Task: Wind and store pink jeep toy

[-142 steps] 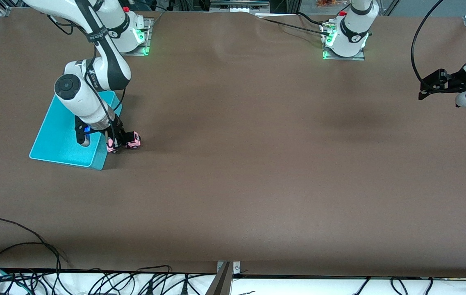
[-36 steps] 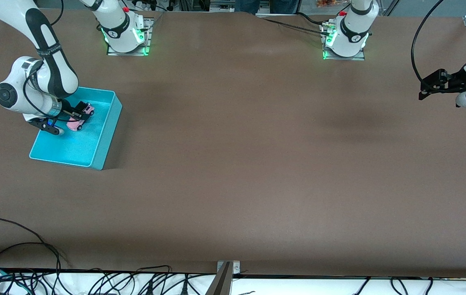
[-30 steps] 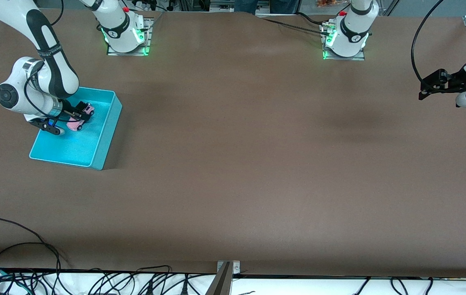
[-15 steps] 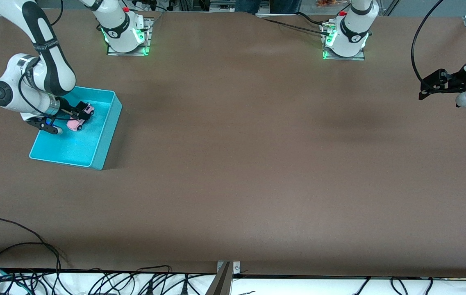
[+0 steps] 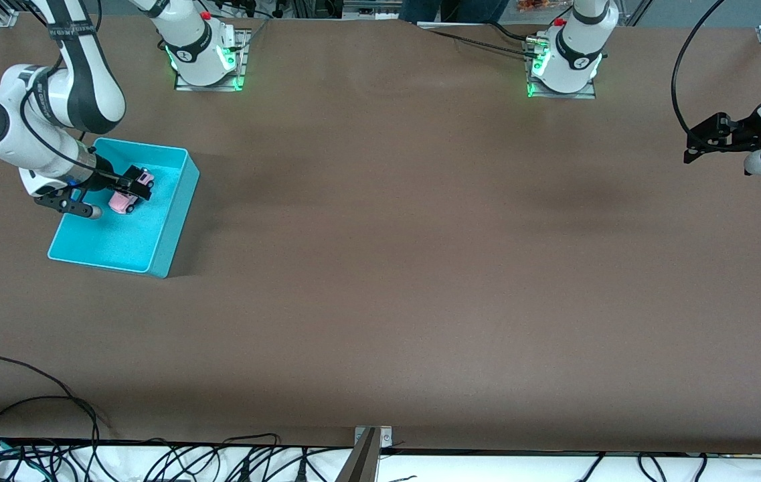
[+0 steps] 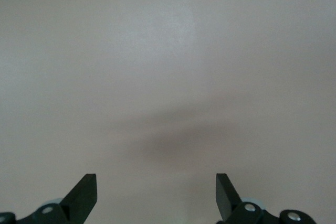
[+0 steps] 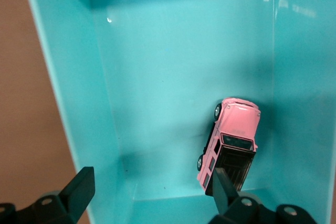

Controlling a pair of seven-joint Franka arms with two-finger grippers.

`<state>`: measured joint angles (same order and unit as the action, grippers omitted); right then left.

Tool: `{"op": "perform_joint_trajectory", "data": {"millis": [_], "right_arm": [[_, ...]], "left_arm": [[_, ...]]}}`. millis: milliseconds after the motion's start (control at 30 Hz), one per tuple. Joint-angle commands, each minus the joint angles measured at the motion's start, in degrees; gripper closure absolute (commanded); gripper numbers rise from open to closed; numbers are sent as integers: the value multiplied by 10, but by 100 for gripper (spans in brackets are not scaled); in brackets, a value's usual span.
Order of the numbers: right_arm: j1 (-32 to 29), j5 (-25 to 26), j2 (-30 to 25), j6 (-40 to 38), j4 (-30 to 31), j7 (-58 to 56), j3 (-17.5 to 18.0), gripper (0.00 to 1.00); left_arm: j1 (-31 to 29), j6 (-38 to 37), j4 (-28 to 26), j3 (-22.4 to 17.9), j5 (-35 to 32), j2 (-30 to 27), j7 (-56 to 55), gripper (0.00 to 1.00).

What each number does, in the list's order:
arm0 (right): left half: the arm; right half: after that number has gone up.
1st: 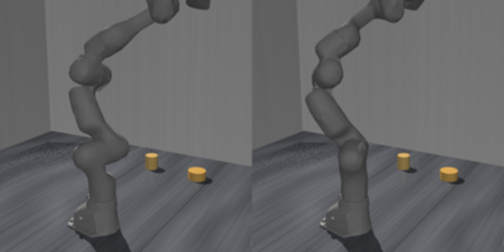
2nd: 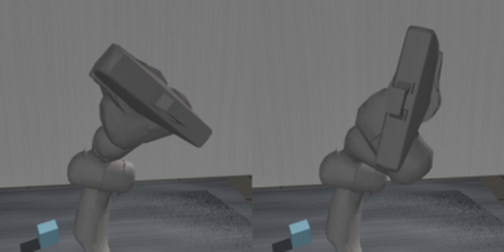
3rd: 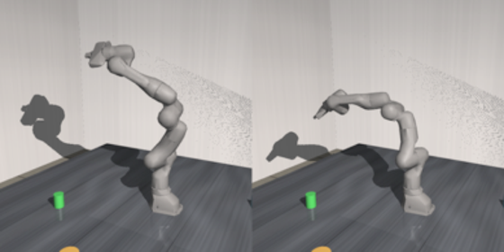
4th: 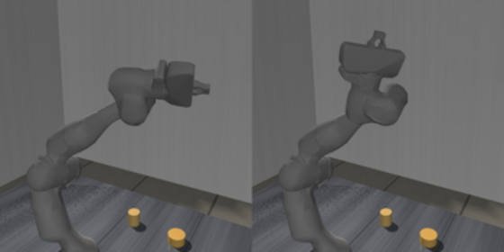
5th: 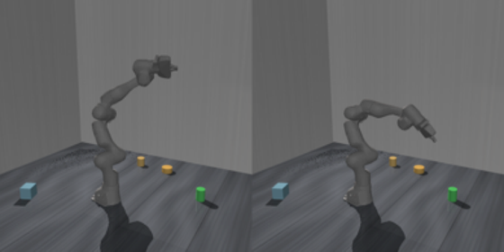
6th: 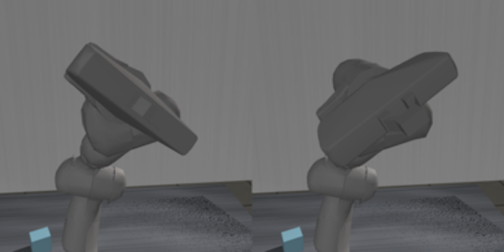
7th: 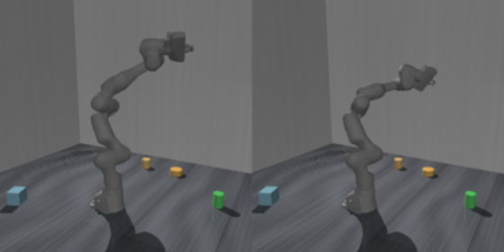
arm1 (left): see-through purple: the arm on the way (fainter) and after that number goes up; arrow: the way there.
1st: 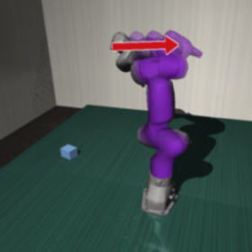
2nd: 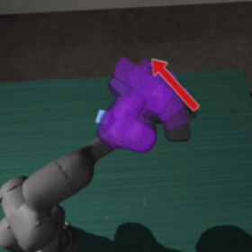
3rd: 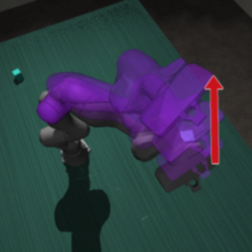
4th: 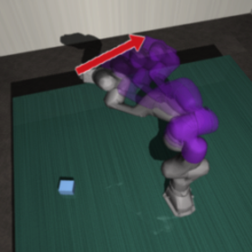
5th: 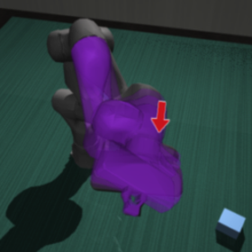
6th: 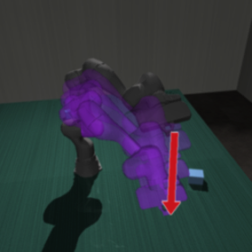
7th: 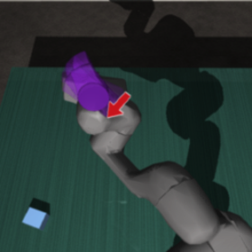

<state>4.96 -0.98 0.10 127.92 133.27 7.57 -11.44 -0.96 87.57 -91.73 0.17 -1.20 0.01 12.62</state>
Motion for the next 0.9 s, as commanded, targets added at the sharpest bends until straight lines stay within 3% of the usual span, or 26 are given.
{"op": "perform_joint_trajectory", "data": {"millis": [0,334,867], "right_arm": [[2,0,-15,-71,-68,-11,1,0],[4,-3,-12,-190,-179,-6,40,0],[5,-39,-5,-360,-335,-6,46,0]], "left_arm": [[-4,-6,19,1,7,9,3,0],[-4,-6,19,1,7,10,3,0],[-4,-6,19,1,7,10,3,0]]}}
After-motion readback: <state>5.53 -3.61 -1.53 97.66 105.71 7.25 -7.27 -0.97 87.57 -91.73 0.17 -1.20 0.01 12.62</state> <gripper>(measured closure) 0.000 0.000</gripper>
